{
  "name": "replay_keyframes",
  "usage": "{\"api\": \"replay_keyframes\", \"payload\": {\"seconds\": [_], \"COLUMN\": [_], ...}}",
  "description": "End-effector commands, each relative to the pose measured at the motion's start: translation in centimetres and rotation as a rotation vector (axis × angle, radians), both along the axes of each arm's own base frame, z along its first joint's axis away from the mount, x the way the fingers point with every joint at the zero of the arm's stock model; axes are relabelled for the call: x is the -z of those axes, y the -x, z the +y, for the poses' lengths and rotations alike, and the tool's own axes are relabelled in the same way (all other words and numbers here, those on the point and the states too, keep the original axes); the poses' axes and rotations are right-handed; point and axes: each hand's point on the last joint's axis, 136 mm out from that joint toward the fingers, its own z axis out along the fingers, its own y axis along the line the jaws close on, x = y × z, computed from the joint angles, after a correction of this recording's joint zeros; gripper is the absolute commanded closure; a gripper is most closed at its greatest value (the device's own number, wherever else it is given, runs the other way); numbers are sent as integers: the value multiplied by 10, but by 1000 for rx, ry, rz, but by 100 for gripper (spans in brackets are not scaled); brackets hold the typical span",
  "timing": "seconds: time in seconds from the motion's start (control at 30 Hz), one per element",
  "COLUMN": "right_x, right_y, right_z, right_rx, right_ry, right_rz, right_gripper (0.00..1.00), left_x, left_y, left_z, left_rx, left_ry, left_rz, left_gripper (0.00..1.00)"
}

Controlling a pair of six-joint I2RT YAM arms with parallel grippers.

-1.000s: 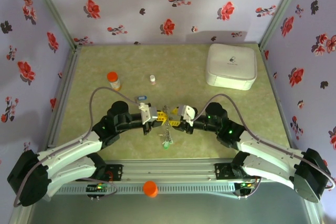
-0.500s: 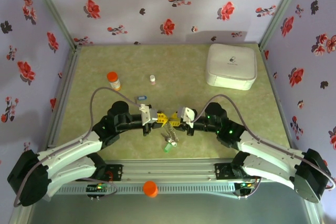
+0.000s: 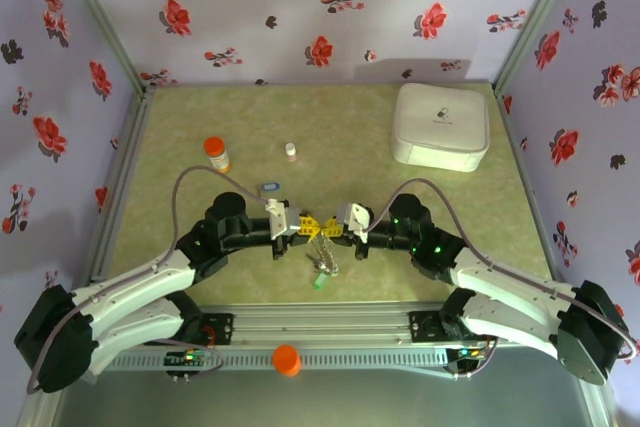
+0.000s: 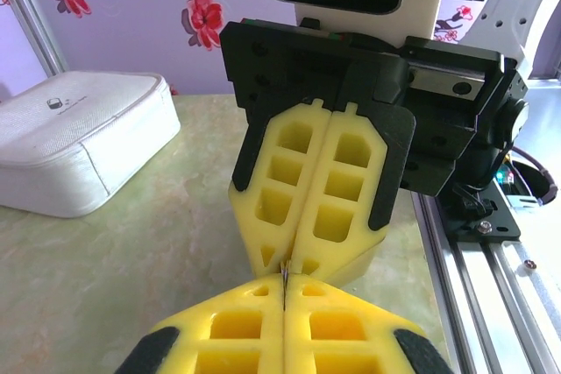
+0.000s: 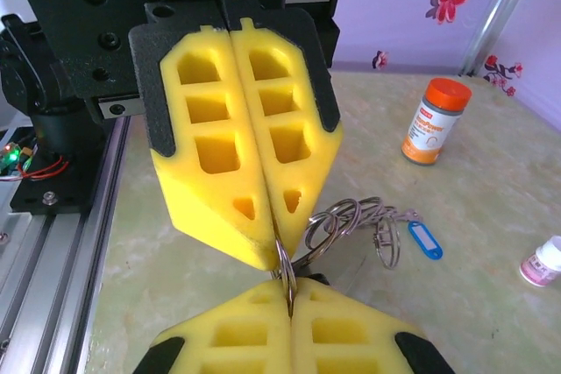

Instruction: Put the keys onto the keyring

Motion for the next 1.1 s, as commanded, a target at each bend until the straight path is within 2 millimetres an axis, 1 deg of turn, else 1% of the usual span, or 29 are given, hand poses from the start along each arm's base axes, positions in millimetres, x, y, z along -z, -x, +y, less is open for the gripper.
{"api": "replay_keyframes", "payload": {"seconds": [0.0,0.07,0.13,0.17,0.2,0.27,0.33,0.43,0.53,0.73,0.9,0.93,0.97,1.0,1.03,1.07], "right_x": [-25,-24,-22,-20,-17,-11,-7,-8,-10,-11,-6,-4,-2,0,3,3], "right_y": [-1,-1,-2,-2,-3,-2,-3,-4,-3,0,-3,-4,-5,-4,-4,-6], "right_z": [4,2,-1,-2,-2,-1,-1,1,6,15,10,8,6,2,0,-3], "right_rx": [-20,-15,-15,-14,-11,-14,-5,-5,-19,-40,-9,4,11,7,0,6], "right_ry": [-43,-6,39,69,102,177,246,310,330,348,361,358,344,323,293,252], "right_rz": [-56,-67,-84,-93,-111,-158,-193,-233,-260,-273,-252,-240,-218,-186,-151,-116], "right_gripper": [100,100,100,100,100,100,100,100,100,100,100,97,85,69,61,59], "left_x": [-17,-12,-4,1,5,9,9,10,10,6,-2,-3,-3,-3,-3,-2], "left_y": [-5,-7,-9,-9,-9,-8,-7,-5,-4,-4,-2,-1,-1,0,0,1], "left_z": [-2,3,9,11,13,14,14,15,13,9,12,12,13,13,13,12], "left_rx": [-12,-35,-51,-53,-45,-30,-19,0,16,28,19,15,12,6,4,4], "left_ry": [1,-57,-130,-175,-221,-290,-326,-374,-390,-386,-348,-339,-327,-314,-299,-281], "left_rz": [-56,-64,-83,-85,-85,-87,-100,-121,-130,-151,-177,-178,-182,-185,-190,-197], "left_gripper": [96,86,71,69,69,71,75,78,80,100,100,100,100,100,100,100]}}
